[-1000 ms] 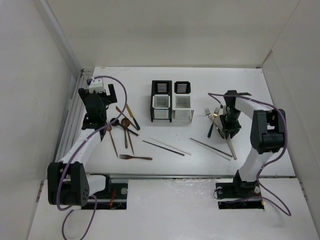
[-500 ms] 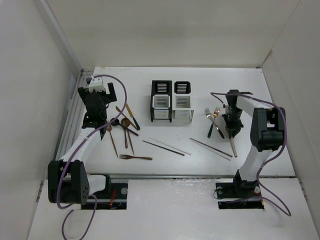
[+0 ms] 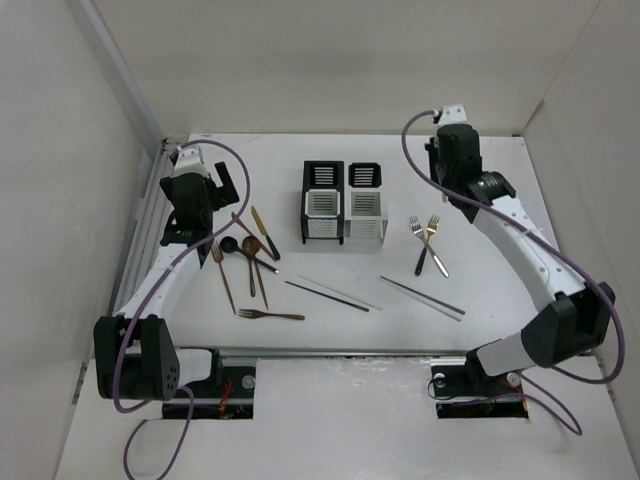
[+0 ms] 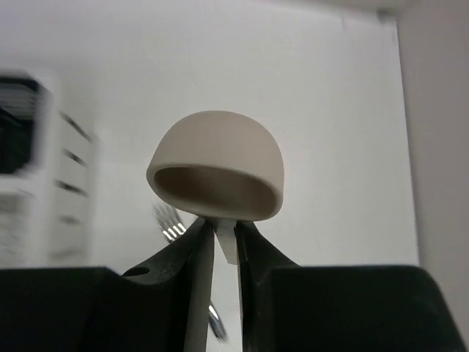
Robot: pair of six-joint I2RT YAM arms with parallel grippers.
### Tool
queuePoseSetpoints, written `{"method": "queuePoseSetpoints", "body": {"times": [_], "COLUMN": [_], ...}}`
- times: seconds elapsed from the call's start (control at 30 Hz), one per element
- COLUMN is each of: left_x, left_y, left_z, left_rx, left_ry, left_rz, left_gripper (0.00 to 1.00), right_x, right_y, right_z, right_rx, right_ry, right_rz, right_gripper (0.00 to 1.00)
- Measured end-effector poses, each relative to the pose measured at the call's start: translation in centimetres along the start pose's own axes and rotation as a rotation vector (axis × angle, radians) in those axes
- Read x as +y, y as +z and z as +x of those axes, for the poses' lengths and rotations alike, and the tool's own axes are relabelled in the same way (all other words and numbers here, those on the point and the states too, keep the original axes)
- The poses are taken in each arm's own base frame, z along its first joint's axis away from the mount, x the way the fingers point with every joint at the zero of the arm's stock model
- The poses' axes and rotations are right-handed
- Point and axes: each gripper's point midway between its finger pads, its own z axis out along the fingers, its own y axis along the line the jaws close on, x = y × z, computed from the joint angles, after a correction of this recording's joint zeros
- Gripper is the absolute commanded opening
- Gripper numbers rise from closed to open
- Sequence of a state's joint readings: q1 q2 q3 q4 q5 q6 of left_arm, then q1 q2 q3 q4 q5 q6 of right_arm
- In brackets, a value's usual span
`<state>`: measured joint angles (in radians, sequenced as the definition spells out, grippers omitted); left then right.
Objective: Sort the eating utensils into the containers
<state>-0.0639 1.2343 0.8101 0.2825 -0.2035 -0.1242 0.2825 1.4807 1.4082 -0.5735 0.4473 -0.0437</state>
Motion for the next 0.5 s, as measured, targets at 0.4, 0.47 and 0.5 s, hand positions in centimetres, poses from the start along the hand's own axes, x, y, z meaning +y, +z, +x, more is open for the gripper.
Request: {"method": "queuePoseSetpoints", "body": {"times": [0.4,0.47,0.5], "left_x": [-1.4,-1.4,-1.4], "left_y": [-1.0,-1.1,-1.2], "left_z": [4.9,5.2,5.4], "left_rx": [0.227,0.241,0.249], "left_ry": [-0.097,-0.106,-0.107], "left_rz": [0.055,0.052,0.050], "left_gripper": [0.91,0.87,0.86], "right_x": [12.4,14.9,15.6], "right_y": [3.4,5.4,6.2], "right_z": [-11.4,-9.6,-8.6], "right_rx": [-0.439,-0.391,-0.365], "right_ry": [0.177,0.149,0.136], "right_rz": [-0.247,-0.281,-0.284], "right_gripper": [0.00,0.00,0.00]}}
